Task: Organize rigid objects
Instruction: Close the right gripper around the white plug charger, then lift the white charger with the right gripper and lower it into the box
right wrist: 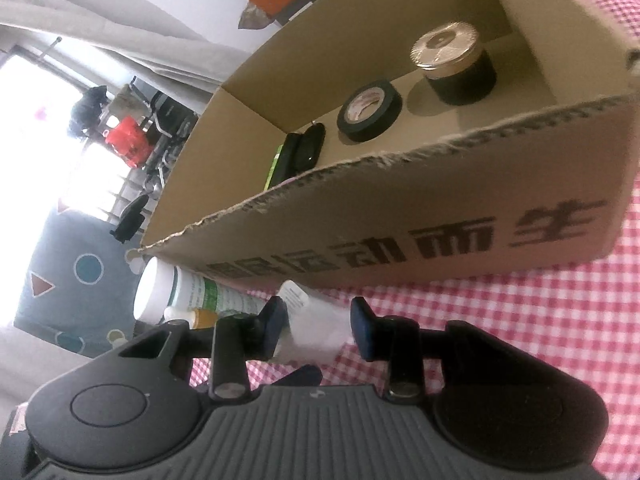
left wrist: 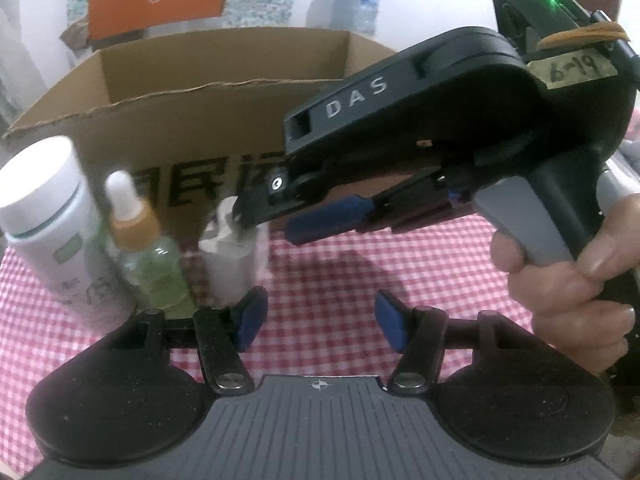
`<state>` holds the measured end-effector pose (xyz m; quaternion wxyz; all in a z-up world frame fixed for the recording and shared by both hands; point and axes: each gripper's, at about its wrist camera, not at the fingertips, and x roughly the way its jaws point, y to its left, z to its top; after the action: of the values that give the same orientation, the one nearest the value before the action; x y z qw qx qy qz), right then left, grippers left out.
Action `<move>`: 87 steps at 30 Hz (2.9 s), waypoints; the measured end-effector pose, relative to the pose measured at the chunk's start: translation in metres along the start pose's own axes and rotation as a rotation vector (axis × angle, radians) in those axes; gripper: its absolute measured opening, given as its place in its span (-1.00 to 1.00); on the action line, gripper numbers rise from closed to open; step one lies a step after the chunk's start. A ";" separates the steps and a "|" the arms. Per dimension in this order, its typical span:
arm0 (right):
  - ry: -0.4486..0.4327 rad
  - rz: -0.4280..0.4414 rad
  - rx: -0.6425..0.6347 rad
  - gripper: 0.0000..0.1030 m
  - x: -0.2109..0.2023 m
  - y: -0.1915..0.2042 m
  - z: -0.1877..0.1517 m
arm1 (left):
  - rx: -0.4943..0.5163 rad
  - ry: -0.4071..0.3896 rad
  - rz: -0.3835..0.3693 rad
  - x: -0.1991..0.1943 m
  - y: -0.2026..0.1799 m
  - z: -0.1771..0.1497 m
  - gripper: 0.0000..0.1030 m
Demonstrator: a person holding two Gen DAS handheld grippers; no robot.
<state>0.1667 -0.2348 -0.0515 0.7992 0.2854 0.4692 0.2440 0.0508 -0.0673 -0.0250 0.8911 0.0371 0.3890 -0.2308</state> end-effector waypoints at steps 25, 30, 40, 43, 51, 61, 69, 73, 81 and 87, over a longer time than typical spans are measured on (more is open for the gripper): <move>0.034 0.020 0.036 -0.20 0.009 -0.002 0.010 | -0.018 -0.024 0.117 0.011 -0.001 0.013 0.62; 0.025 0.015 0.060 -0.20 -0.002 -0.012 0.008 | -0.020 -0.025 0.045 0.008 -0.001 0.016 0.62; -0.012 0.013 0.144 -0.20 -0.033 -0.037 0.000 | 0.064 -0.068 0.020 0.002 -0.013 0.023 0.54; -0.024 0.015 0.154 -0.20 -0.039 -0.041 -0.001 | 0.052 -0.059 0.037 0.007 -0.011 0.027 0.51; -0.018 0.027 0.170 -0.20 -0.039 -0.049 -0.006 | 0.023 -0.035 0.046 0.026 -0.008 0.040 0.45; -0.016 0.026 0.171 -0.19 -0.050 -0.056 -0.008 | 0.010 -0.017 0.006 0.021 -0.012 0.032 0.36; -0.012 0.015 0.171 -0.16 -0.043 -0.053 -0.006 | 0.024 -0.002 0.037 0.034 -0.010 0.037 -0.14; -0.017 0.015 0.174 -0.15 -0.039 -0.048 -0.007 | 0.041 -0.008 0.069 0.036 -0.011 0.035 -0.40; -0.022 0.003 0.172 -0.14 -0.036 -0.038 -0.011 | 0.024 -0.007 0.063 0.031 -0.013 0.036 -0.49; -0.042 0.008 0.154 -0.14 -0.043 -0.026 -0.016 | 0.004 -0.036 0.057 0.015 -0.015 0.034 -0.49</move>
<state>0.1366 -0.2784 -0.0495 0.7836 0.3532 0.4684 0.2044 0.0767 -0.0948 -0.0103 0.9042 0.0458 0.3710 -0.2065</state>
